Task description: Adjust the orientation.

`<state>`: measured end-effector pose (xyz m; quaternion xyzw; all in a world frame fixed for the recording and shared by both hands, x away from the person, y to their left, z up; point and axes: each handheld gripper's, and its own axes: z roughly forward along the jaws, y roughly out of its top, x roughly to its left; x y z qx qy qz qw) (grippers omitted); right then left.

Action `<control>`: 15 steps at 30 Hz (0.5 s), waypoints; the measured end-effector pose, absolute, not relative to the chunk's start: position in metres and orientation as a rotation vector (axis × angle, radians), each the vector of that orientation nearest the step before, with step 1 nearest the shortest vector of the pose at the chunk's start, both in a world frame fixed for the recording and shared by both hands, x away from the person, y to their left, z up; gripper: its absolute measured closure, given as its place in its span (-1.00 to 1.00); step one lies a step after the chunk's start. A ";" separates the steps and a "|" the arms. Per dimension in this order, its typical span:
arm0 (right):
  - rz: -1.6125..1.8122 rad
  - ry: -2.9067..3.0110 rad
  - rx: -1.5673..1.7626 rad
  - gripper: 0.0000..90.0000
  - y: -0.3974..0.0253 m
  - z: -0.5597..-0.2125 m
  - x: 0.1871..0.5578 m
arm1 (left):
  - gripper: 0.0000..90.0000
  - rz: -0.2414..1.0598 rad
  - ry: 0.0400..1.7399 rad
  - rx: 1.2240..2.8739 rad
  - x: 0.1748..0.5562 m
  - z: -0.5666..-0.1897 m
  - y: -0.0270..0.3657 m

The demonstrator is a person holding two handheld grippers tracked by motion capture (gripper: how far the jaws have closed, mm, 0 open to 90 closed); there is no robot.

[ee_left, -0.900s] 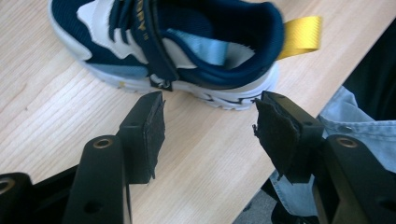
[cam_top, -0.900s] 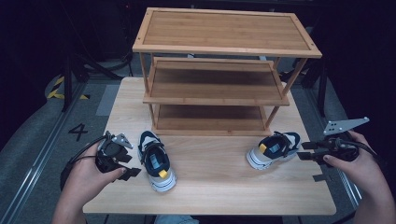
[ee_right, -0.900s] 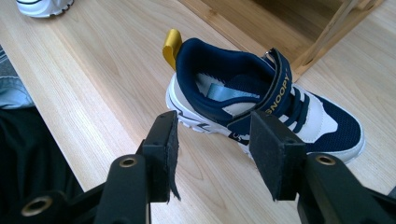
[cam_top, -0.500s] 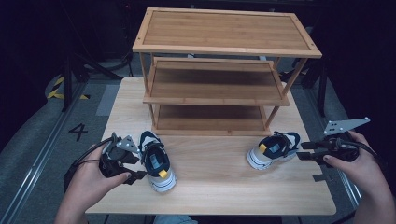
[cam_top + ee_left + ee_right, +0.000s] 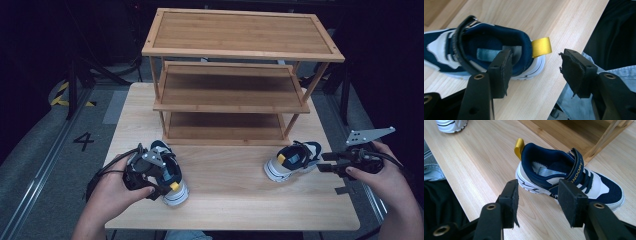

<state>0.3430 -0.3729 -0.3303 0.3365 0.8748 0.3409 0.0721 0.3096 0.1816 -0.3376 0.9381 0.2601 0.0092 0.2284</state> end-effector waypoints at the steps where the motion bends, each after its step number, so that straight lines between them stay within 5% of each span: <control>1: 1.024 2.628 1.006 0.15 -0.373 -0.331 0.343 | -0.06 0.015 0.706 2.585 0.311 -0.339 0.179; 15: 1.018 2.642 0.983 0.14 -0.371 -0.332 0.339 | -0.04 -0.045 0.739 2.630 0.325 -0.360 0.161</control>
